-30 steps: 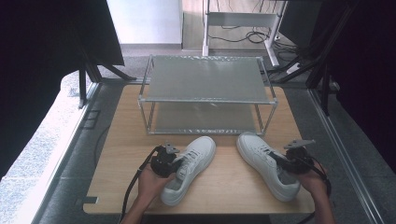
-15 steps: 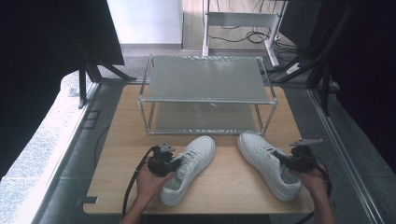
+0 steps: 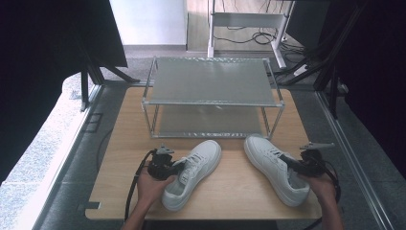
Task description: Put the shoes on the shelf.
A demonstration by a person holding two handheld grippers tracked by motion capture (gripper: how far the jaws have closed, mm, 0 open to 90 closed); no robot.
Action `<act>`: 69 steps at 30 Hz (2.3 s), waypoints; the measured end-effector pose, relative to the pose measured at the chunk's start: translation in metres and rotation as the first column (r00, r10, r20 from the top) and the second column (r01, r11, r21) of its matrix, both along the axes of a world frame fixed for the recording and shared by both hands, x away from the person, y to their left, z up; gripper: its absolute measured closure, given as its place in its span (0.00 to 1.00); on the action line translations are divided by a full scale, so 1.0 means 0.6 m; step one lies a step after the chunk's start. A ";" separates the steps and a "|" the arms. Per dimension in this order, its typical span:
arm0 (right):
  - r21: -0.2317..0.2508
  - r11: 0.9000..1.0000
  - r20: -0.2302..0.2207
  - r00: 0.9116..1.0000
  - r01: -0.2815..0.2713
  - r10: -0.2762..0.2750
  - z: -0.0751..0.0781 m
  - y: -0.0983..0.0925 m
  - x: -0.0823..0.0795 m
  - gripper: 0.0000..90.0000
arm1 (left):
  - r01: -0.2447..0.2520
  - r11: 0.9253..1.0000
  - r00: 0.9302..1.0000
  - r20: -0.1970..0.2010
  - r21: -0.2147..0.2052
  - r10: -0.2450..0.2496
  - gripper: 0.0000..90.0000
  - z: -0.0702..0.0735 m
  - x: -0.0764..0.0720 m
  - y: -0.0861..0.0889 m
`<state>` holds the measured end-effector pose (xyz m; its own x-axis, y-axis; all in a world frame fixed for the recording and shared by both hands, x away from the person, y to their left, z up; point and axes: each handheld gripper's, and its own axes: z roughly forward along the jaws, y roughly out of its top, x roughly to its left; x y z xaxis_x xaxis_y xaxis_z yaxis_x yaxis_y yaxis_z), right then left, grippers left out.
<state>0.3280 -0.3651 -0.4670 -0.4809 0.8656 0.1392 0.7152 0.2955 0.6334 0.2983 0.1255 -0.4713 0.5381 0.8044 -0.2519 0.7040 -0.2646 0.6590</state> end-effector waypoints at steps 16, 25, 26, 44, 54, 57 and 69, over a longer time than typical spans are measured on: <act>0.134 0.990 0.064 0.997 0.041 -0.050 0.005 -0.026 -0.017 0.93 | -0.026 0.991 0.999 0.041 -0.132 0.031 0.91 0.016 -0.003 0.038; 0.268 0.962 0.102 0.992 0.043 -0.073 0.011 -0.043 -0.031 0.93 | -0.027 0.968 0.997 0.062 -0.249 0.044 0.91 0.037 -0.010 0.067; 0.276 0.960 0.111 0.991 0.035 -0.068 0.012 -0.044 -0.032 0.93 | -0.026 0.964 0.997 0.066 -0.265 0.044 0.91 0.039 -0.010 0.069; 0.446 0.895 0.159 0.982 0.021 -0.102 0.023 -0.045 -0.045 0.94 | -0.030 0.909 0.993 0.094 -0.415 0.075 0.91 0.062 -0.020 0.095; 0.512 0.859 0.174 0.980 -0.006 -0.097 0.030 -0.037 -0.049 0.94 | -0.022 0.887 0.991 0.105 -0.461 0.079 0.91 0.073 -0.025 0.106; 0.529 0.849 0.180 0.979 -0.015 -0.095 0.032 -0.037 -0.050 0.94 | -0.018 0.886 0.991 0.111 -0.464 0.079 0.91 0.077 -0.026 0.109; 0.574 0.818 0.185 0.978 -0.025 -0.100 0.035 -0.028 -0.052 0.94 | -0.027 0.878 0.991 0.104 -0.478 0.087 0.91 0.085 -0.029 0.123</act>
